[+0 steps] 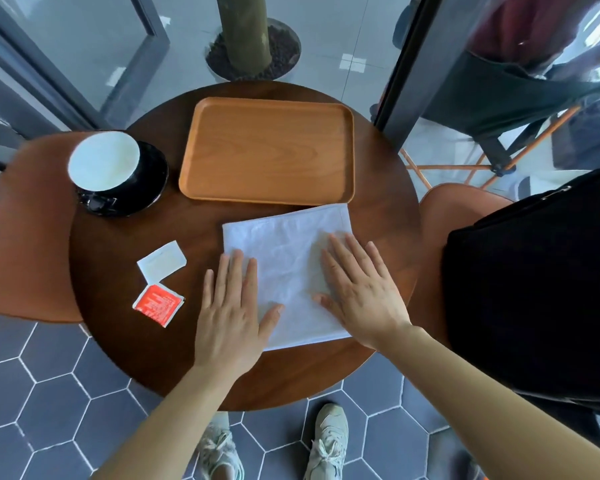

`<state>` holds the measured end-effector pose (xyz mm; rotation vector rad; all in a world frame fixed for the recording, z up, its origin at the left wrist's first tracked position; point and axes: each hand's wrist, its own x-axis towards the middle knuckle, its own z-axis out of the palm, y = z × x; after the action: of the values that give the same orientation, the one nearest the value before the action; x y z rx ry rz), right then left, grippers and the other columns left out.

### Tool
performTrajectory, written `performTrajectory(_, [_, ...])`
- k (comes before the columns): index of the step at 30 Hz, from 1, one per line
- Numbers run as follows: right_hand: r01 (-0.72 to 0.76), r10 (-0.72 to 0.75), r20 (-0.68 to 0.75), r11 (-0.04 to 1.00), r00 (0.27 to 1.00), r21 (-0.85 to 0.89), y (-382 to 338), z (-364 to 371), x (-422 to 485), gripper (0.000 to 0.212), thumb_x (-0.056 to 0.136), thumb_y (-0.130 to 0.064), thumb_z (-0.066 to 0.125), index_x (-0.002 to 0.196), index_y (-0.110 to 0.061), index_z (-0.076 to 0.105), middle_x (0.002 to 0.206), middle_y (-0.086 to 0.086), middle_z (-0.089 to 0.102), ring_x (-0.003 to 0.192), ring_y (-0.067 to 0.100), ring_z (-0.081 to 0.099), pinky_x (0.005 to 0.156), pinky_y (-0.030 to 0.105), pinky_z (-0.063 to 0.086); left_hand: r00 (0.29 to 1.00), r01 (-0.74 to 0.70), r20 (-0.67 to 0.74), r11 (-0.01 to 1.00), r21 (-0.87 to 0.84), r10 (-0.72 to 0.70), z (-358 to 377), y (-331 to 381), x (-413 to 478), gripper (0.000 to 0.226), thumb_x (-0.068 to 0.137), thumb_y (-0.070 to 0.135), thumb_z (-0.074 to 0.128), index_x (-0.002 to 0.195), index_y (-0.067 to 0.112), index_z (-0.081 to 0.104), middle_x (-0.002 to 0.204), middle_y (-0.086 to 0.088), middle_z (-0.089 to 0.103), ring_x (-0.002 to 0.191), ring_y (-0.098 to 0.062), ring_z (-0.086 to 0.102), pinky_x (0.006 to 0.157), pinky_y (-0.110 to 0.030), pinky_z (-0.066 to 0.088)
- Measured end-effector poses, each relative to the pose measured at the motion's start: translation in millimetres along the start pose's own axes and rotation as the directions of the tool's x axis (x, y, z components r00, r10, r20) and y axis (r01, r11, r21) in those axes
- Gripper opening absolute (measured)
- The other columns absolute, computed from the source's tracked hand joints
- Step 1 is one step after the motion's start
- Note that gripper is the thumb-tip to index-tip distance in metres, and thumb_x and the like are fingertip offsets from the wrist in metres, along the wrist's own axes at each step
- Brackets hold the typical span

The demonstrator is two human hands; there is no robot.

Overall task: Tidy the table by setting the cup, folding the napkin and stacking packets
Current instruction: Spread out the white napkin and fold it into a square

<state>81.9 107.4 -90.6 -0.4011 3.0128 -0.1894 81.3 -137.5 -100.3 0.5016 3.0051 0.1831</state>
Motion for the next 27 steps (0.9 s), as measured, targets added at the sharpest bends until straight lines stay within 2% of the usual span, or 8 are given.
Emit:
performTrajectory(3, [0.161,-0.139,-0.163,0.979,0.977,0.126,-1,2,-14,0.053,0.102,-0.045,0.05,0.145,-0.014,0.05,0.16,0.006,0.037,0.153,0.029,0.021,0.121,0.053,0.024,0.977,-0.199,-0.109,0.971,-0.135,0.186,-3,-21,-28,0.066,0.097,0.06,0.047,0.142,0.011,0.049,0.149,-0.017,0.043,0.141,-0.035,0.038,0.115,-0.051,0.037])
performTrajectory(6, [0.293,-0.244,-0.27,0.942,0.932,0.163,3,2,-33,0.038,0.1,-0.036,0.059,0.13,-0.013,0.064,0.148,0.005,0.052,0.148,0.027,0.033,0.119,0.052,0.03,0.927,-0.355,-0.181,0.923,-0.145,0.328,-8,-38,-51,0.043,0.089,0.045,0.067,0.116,0.013,0.067,0.124,-0.013,0.058,0.117,-0.033,0.053,0.101,-0.044,0.045])
performTrajectory(11, [0.303,-0.263,-0.239,0.941,0.935,0.151,4,-1,-48,0.032,0.096,-0.037,0.065,0.116,-0.013,0.071,0.138,0.004,0.062,0.138,0.027,0.049,0.114,0.051,0.037,0.884,-0.419,-0.262,0.905,-0.075,0.387,-16,-32,-52,0.009,0.087,0.012,0.067,0.092,0.009,0.073,0.096,-0.01,0.067,0.092,-0.03,0.064,0.08,-0.04,0.055])
performTrajectory(14, [0.277,-0.241,-0.207,0.946,0.948,0.168,6,-2,-52,0.033,0.093,-0.04,0.066,0.114,-0.015,0.072,0.135,0.001,0.064,0.134,0.027,0.053,0.114,0.049,0.038,0.858,-0.439,-0.298,0.898,-0.005,0.418,-21,-24,-48,0.011,0.082,-0.004,0.067,0.079,0.007,0.071,0.079,-0.007,0.065,0.077,-0.028,0.064,0.076,-0.037,0.056])
performTrajectory(19, [0.256,-0.223,-0.186,0.95,0.957,0.181,8,-2,-56,0.04,0.088,-0.042,0.072,0.116,-0.014,0.071,0.132,0.002,0.065,0.129,0.027,0.057,0.112,0.05,0.04,0.858,-0.411,-0.363,0.909,-0.062,0.363,-30,-23,-43,0.013,0.085,-0.003,0.066,0.077,0.004,0.073,0.071,-0.008,0.067,0.068,-0.029,0.067,0.068,-0.042,0.058])
performTrajectory(23, [0.259,-0.196,-0.306,0.949,0.932,0.181,7,-1,-54,0.025,0.087,-0.007,0.071,0.111,-0.011,0.073,0.116,0.002,0.072,0.115,0.026,0.066,0.106,0.048,0.047,0.887,-0.342,-0.391,0.919,-0.197,0.246,-37,-24,-44,0.016,0.088,0.001,0.062,0.093,0.002,0.077,0.077,-0.008,0.071,0.07,-0.027,0.069,0.067,-0.039,0.059])
performTrajectory(24, [0.252,-0.178,-0.333,0.948,0.926,0.193,6,-2,-54,0.023,0.087,-0.004,0.07,0.109,-0.01,0.074,0.111,0.002,0.074,0.111,0.025,0.068,0.103,0.047,0.049,0.897,-0.315,-0.391,0.918,-0.241,0.205,-39,-24,-45,0.019,0.091,0.005,0.059,0.096,0.003,0.077,0.079,-0.007,0.072,0.072,-0.027,0.069,0.067,-0.037,0.06])
performTrajectory(27, [0.215,-0.102,-0.381,0.939,0.919,0.267,2,-10,-55,0.013,0.093,-0.011,0.065,0.101,-0.008,0.074,0.101,0.004,0.075,0.099,0.027,0.07,0.09,0.042,0.055,0.93,-0.221,-0.36,0.898,-0.38,0.076,-45,-27,-50,0.027,0.096,0.015,0.053,0.103,0.003,0.076,0.084,-0.006,0.073,0.074,-0.025,0.068,0.065,-0.035,0.059])
